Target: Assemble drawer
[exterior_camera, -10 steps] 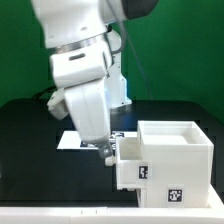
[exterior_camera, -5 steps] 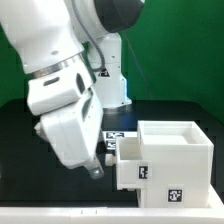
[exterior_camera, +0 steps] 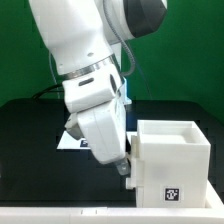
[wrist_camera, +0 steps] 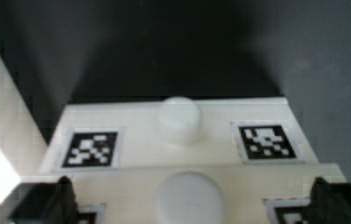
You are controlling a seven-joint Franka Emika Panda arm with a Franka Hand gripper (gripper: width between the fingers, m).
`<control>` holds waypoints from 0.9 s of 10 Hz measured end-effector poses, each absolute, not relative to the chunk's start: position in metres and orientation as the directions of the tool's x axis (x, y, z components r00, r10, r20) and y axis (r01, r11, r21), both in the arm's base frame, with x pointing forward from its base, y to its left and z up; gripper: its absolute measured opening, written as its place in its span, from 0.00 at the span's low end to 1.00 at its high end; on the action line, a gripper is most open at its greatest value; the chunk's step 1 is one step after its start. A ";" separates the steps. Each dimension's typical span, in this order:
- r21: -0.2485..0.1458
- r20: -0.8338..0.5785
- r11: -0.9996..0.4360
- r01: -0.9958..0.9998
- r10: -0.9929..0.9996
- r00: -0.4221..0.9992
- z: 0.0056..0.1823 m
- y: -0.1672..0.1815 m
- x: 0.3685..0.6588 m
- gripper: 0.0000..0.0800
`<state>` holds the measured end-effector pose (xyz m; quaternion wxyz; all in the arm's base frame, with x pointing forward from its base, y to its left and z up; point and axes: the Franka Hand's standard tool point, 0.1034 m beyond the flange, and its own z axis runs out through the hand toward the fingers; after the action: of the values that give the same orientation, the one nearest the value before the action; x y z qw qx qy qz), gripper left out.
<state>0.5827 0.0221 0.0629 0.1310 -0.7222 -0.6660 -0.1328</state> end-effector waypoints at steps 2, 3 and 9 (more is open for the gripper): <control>-0.012 0.366 -0.080 0.997 0.927 0.078 0.061 0.022 0.582 0.81; -0.011 0.365 -0.075 0.997 0.928 0.074 0.062 0.023 0.583 0.81; -0.020 0.349 -0.051 0.998 0.936 0.055 0.050 0.019 0.575 0.81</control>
Offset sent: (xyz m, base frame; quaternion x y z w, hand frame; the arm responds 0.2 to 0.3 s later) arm 0.0039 0.0016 0.0053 0.0100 -0.0122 -0.0245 0.9996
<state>0.5752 0.0191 0.0502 0.1291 -0.7148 -0.6765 -0.1218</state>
